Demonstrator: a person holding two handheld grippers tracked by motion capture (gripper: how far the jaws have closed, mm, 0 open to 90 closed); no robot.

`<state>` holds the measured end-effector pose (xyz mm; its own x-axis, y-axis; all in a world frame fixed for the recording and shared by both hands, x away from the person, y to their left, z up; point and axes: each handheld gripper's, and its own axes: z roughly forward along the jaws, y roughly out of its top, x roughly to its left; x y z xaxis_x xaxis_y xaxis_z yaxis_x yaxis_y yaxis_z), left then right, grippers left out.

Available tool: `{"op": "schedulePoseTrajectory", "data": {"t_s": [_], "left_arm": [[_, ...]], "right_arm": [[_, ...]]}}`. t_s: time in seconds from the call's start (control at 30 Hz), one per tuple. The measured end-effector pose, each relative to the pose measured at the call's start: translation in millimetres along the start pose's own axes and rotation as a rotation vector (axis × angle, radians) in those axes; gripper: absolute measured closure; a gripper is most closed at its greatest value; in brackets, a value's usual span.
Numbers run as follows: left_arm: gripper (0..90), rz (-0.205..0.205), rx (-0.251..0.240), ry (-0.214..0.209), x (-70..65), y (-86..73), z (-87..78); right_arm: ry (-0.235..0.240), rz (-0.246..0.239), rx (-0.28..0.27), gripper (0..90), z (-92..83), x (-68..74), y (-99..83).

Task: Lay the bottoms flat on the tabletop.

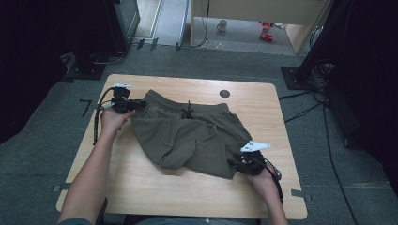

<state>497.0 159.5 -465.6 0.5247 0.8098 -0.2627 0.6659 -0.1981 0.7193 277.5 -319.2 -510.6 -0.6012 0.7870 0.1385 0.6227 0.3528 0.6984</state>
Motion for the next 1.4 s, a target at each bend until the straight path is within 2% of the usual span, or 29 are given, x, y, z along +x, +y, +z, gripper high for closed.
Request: {"op": "schedulePoseTrajectory", "data": {"t_s": [0.1, 0.17, 0.4, 0.53, 0.63, 0.73, 0.87, 1.0, 1.17, 1.3, 1.4], "left_arm": [[68.4, 0.002, -0.026, 0.016, 2.0, 0.5, -10.5], [66.2, 0.006, -0.051, 0.009, 0.4, -0.6, -16.1], [63.0, 0.054, -0.037, -0.009, -16.0, -5.8, -22.7], [60.4, 0.095, -0.027, -0.008, -29.0, -11.7, -27.6], [59.5, 0.092, -0.035, -0.025, -37.2, -17.2, -32.3], [58.8, 0.114, -0.036, -0.028, -47.0, -24.0, -37.8], [58.4, 0.121, -0.052, -0.044, -56.4, -33.0, -44.1], [56.9, 0.159, -0.048, -0.037, -69.7, -43.5, -51.0], [56.9, 0.175, -0.037, -0.043, -79.3, -52.3, -52.1], [56.2, 0.193, -0.027, -0.071, -93.0, -61.4, -49.8], [53.7, 0.213, -0.021, -0.099, -104.5, -68.5, -43.8]], "right_arm": [[-0.023, -0.003, -0.031, 56.1, -3.5, 0.6, 3.7], [-0.044, -0.005, -0.07, 55.6, -7.3, 2.2, 7.7], [-0.056, 0.002, -0.088, 53.9, -5.1, 4.7, 14.1], [-0.062, -0.029, -0.105, 51.4, -0.1, 9.0, 20.3], [-0.056, -0.03, -0.099, 51.0, 2.0, 9.6, 22.1], [-0.051, -0.044, -0.095, 50.6, 4.5, 10.6, 24.7], [-0.051, -0.042, -0.096, 49.8, 5.2, 13.5, 27.7], [-0.06, -0.05, -0.112, 50.2, -2.1, 26.6, 23.7], [-0.053, -0.05, -0.117, 50.3, -3.7, 33.2, 18.5], [-0.027, -0.017, -0.091, 49.1, 0.1, 42.3, 13.9], [-0.025, -0.037, -0.069, 47.7, 5.4, 51.0, 11.3]]}}
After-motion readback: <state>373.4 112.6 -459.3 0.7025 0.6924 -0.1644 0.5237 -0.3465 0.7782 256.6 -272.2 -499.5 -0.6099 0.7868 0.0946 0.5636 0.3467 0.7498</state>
